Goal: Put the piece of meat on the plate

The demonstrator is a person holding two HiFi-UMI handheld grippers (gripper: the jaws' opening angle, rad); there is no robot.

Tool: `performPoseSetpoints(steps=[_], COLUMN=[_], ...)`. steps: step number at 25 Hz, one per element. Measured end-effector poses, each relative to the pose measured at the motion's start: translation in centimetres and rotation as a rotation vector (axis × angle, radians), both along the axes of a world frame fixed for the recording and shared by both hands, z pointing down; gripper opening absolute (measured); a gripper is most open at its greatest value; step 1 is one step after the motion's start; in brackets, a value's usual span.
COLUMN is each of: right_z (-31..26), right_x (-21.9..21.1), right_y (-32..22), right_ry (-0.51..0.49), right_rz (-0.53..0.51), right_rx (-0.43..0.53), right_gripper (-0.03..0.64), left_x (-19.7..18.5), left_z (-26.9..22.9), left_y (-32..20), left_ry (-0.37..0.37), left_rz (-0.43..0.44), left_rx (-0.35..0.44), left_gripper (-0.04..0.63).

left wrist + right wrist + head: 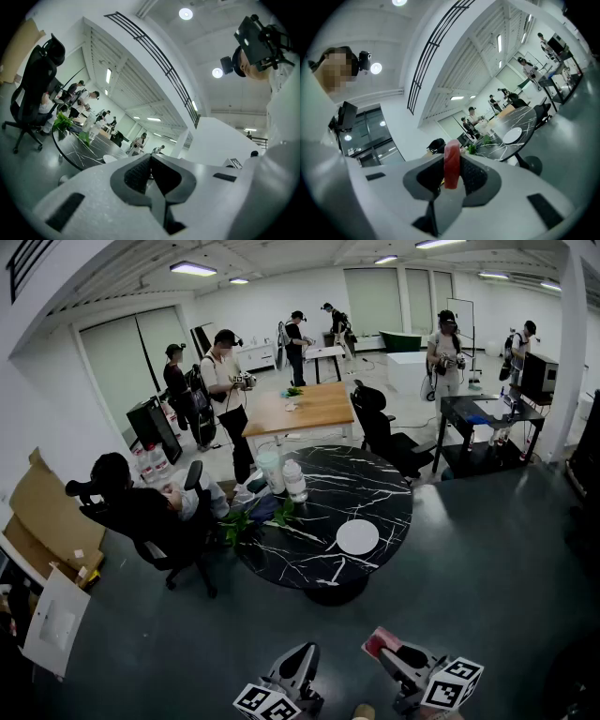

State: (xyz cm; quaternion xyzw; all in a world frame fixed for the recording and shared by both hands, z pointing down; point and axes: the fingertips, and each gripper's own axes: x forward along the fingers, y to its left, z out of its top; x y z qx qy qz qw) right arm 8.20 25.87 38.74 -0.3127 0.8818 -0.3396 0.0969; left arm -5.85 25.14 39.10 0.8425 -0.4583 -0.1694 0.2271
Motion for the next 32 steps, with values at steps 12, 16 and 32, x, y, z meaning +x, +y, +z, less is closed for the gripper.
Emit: performPoseSetpoints(steps=[12, 16, 32], right_z=[1.5, 2.4, 2.4], right_x=[0.7, 1.3, 0.9], right_y=[-5.4, -7.9, -22.0], right_ry=[-0.026, -0.02, 0.039], right_rz=[-0.005, 0.013, 0.057], right_rx=[-0.04, -0.067, -0.08], right_gripper=[0.095, 0.094, 0.094], left_x=[0.6, 1.6, 1.5], left_z=[1.4, 2.1, 3.6], left_y=[-5.6, -8.4, -24.3], left_ry=[-0.003, -0.006, 0.028], left_rz=[-0.009, 0.024, 0.101], left_rx=[-0.036, -0.045, -0.061], left_gripper=[0.009, 0.009, 0.009])
